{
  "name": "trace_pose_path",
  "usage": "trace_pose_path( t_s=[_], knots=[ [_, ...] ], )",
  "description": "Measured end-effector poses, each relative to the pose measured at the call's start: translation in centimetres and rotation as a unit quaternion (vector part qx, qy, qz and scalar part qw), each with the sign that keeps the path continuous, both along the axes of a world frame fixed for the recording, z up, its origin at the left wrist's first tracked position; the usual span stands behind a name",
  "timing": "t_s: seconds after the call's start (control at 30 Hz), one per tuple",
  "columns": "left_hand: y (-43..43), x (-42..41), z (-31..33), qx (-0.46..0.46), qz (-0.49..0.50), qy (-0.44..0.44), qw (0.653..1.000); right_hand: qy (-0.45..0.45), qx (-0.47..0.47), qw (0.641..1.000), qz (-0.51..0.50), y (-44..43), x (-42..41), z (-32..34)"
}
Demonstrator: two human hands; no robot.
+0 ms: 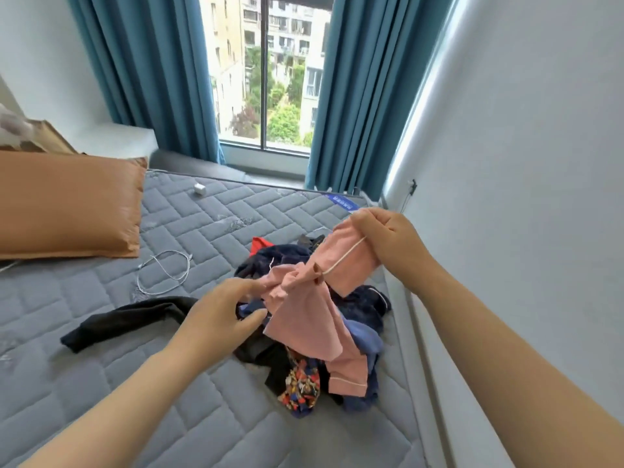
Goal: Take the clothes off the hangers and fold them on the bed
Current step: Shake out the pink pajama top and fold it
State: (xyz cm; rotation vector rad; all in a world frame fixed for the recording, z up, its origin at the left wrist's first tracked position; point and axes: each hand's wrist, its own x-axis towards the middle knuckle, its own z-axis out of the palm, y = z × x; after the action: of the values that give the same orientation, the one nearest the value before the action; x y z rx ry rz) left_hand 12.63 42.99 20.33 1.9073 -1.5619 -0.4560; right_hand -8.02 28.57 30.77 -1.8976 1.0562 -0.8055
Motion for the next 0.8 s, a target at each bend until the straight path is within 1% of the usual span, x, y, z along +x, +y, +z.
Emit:
trace_pose_path(
  t_s=[0.13, 0.23, 0.37, 0.43, 0.67, 0.8],
  knots=[
    [0.9, 0.5, 5.0, -0.030, -0.023, -0.029, 0.999, -0.040, -0.021, 0.999, -0.001, 1.8, 1.8, 7.4],
    [1.4, 0.3, 7.5, -0.049, -0.035, -0.020, 0.998, -0.064, -0.044, 0.997, 0.001, 2.7, 2.8, 12.1],
    [1.3, 0.2, 11.0, -0.095, -0.025, -0.009, 0.995, -0.082, -0.070, 0.994, 0.004, 3.9, 4.1, 17.0],
    [1.3, 0.1, 12.5, -0.107, -0.023, 0.002, 0.994, -0.096, -0.080, 0.992, 0.004, 4.6, 4.4, 18.7],
    [1.5, -0.4, 15.9, -0.107, -0.036, 0.008, 0.994, -0.160, -0.113, 0.980, 0.021, 6.5, 4.2, 24.3],
    [1.2, -1.5, 16.4, -0.096, -0.050, 0.032, 0.994, -0.131, -0.135, 0.982, 0.032, 7.2, 4.5, 25.0]
  ],
)
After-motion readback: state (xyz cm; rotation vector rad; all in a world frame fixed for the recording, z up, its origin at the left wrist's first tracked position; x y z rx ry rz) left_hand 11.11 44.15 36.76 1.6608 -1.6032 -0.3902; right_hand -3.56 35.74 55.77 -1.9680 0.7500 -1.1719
